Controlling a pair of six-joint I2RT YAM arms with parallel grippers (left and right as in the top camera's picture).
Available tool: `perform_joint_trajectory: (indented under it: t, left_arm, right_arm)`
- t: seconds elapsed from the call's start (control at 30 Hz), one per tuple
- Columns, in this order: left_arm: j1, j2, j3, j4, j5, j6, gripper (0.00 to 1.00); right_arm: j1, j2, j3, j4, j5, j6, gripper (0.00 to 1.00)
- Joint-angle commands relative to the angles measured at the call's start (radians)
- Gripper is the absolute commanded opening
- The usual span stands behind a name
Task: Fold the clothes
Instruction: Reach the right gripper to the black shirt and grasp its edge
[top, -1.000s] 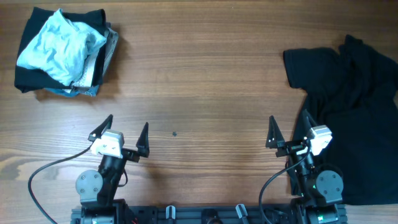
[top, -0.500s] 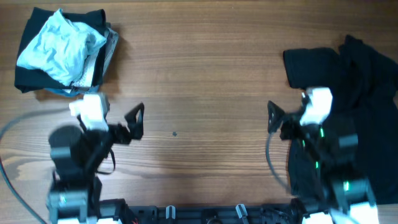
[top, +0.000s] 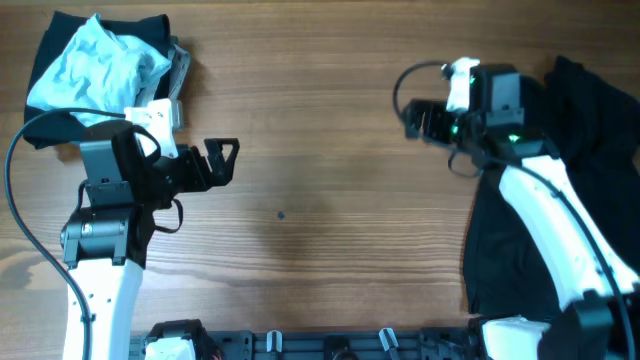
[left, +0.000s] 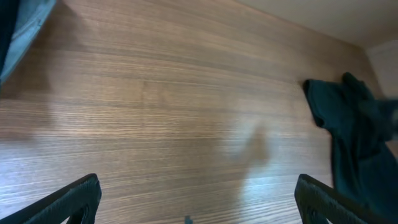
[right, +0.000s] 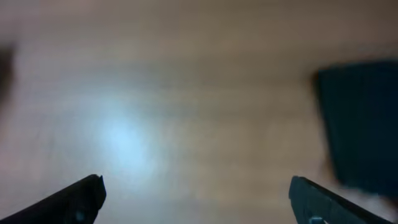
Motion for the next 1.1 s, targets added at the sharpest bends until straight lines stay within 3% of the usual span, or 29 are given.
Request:
perform_joint_trajectory:
  t: [0.0, 0.1, 0.2, 0.37, 0.43, 0.5, 0.53, 0.6, 0.77, 0.83, 1.0, 1.03, 1.07]
  left_arm:
    - [-0.006, -0.003, 0.023, 0.01, 0.049, -0.005, 1.0]
    - [-0.006, -0.003, 0.023, 0.035, 0.05, -0.006, 1.0]
    - [-0.006, -0.003, 0.023, 0.034, 0.05, -0.006, 1.0]
    - [-0.006, -0.003, 0.023, 0.034, 0.05, -0.006, 1.0]
    - [-0.006, -0.002, 0.023, 0.034, 0.05, -0.006, 1.0]
    - [-0.006, 0.001, 0.023, 0.034, 0.05, -0.006, 1.0]
    - [-0.006, 0.002, 0.023, 0.034, 0.05, -0.005, 1.0]
    - [-0.006, 0.005, 0.023, 0.033, 0.049, -0.005, 1.0]
    - [-0.006, 0.005, 0.023, 0.037, 0.049, 0.006, 0.99]
    - [-0.006, 0.005, 0.023, 0.038, 0.049, 0.006, 1.0]
    - [-0.006, 0.005, 0.023, 0.04, 0.045, 0.006, 1.0]
    - [-0.006, 0.005, 0.023, 0.042, 0.041, 0.008, 1.0]
    - [-0.006, 0.005, 0.023, 0.042, 0.041, 0.015, 1.0]
  right_arm:
    - [-0.078, 0.132, 0.02, 0.125, 0.05, 0.03, 1.0]
    - [-0.118, 0.264, 0.02, 0.213, 0.117, 0.03, 0.98]
    - [-0.148, 0.392, 0.02, 0.253, 0.255, 0.03, 0.87]
    - [-0.167, 0.506, 0.02, 0.27, 0.333, 0.027, 0.85]
    - [-0.167, 0.528, 0.02, 0.267, 0.301, 0.029, 0.72]
    - [-0.166, 0.532, 0.02, 0.259, 0.221, 0.027, 0.43]
    - [-0.166, 0.532, 0.02, 0.259, 0.18, 0.027, 0.24]
    - [-0.157, 0.519, 0.02, 0.259, -0.021, 0.001, 0.04]
    - [-0.06, 0.422, 0.022, 0.227, -0.355, 0.006, 0.04]
    - [0.039, 0.356, 0.027, 0.206, -0.46, 0.075, 0.04]
    - [0.35, 0.306, 0.027, 0.237, -0.479, 0.218, 0.04]
    - [0.411, 0.307, 0.027, 0.24, -0.467, 0.217, 0.07]
    - [0.468, 0.307, 0.027, 0.236, -0.438, 0.216, 0.17]
